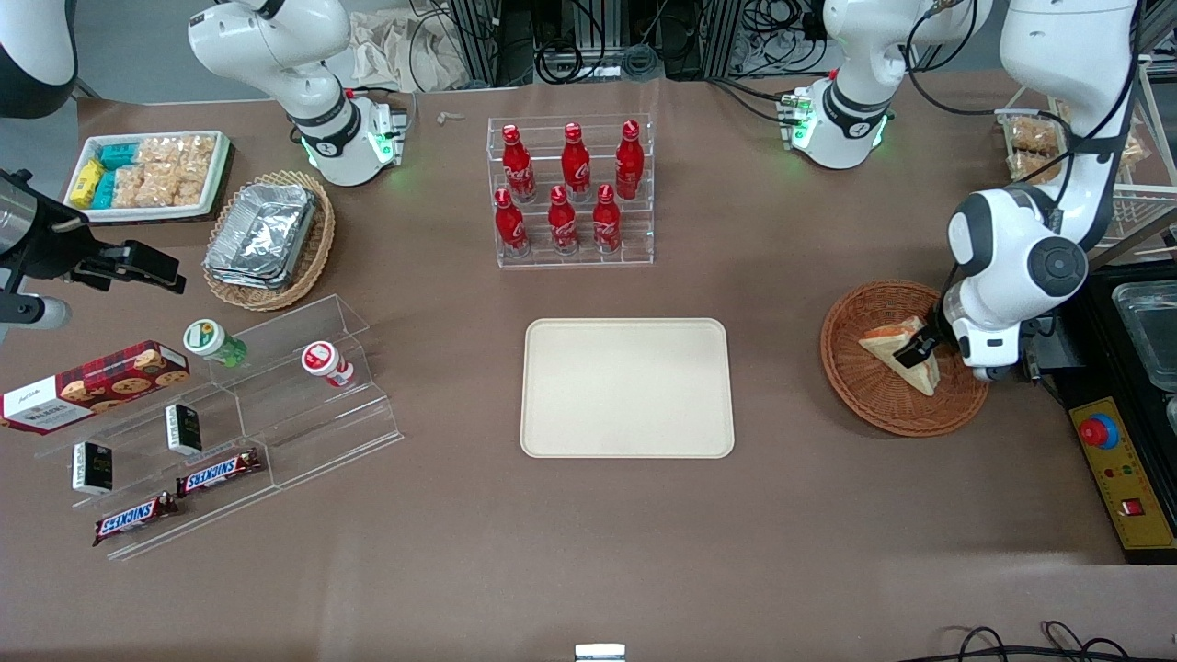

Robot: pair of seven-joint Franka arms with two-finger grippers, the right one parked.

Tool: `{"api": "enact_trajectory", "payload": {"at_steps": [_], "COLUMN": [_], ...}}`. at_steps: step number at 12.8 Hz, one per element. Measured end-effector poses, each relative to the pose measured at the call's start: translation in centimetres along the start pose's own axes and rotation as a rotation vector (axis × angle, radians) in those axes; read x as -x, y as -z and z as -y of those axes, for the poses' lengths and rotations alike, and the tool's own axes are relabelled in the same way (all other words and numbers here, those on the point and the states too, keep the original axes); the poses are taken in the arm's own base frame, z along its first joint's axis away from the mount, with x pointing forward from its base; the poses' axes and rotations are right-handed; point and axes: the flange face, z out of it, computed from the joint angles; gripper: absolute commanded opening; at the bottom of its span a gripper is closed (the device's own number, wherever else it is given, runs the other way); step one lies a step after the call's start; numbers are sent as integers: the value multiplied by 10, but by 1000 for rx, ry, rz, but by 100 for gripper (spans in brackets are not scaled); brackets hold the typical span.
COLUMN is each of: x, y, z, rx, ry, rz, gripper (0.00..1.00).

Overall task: Place sandwich from basket to tray
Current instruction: 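Lower the left gripper and close it on the wrapped sandwich, then lift the sandwich and carry it toward the cream tray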

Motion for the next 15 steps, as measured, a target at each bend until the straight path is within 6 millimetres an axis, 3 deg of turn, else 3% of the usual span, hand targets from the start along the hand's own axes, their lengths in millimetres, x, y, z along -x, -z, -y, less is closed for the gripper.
{"api": "enact_trajectory", "payload": {"at_steps": [1,3,4,7,9,12,15], "x": [0,0,1,7,8,19,45], "y": [-3,-3,-2,4,24,88,182], "z": [-1,-2,-4,-14,-21,-32,-64], "rx": [-1,4,7,21,49,44,6], "ry": [-1,-2,-6,-28,-38,-69,-152], "rz": [0,-5,-8,-20,-43,-20,19], "gripper": [69,12,0,0,0,0,0]}}
